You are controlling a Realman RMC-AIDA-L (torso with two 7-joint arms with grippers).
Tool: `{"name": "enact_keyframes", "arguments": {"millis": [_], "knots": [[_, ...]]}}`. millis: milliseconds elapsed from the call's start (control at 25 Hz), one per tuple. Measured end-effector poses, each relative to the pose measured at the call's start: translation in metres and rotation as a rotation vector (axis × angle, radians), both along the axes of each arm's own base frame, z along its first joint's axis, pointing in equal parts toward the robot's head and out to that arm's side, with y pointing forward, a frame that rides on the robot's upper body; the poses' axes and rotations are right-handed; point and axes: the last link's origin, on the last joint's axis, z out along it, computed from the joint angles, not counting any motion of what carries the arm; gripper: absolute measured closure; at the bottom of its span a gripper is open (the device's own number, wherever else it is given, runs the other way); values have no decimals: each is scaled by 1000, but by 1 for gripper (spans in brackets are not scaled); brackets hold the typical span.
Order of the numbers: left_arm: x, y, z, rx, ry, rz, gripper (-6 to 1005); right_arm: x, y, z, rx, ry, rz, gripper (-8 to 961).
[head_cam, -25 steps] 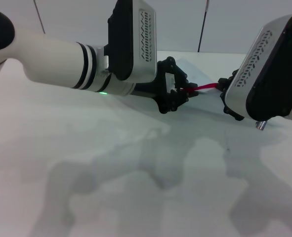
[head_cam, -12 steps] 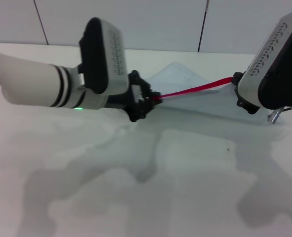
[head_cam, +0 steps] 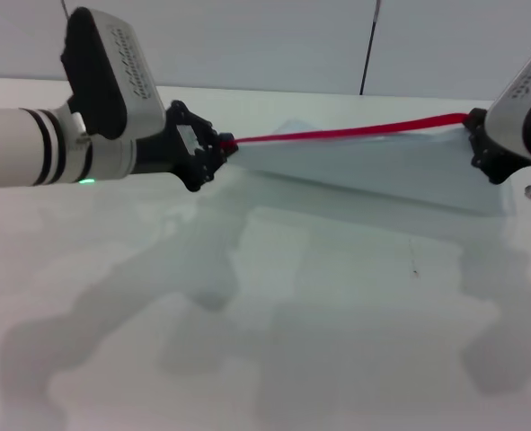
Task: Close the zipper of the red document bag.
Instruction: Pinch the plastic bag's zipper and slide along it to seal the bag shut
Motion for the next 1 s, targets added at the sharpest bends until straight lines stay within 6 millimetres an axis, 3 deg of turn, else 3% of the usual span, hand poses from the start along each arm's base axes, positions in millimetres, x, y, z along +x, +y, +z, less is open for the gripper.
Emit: {"name": "enact_keyframes", "arguments": {"millis": [1000], "knots": [[6,4,16,65,-37,1,901,23,17,13,78,23,-52,930]]}}
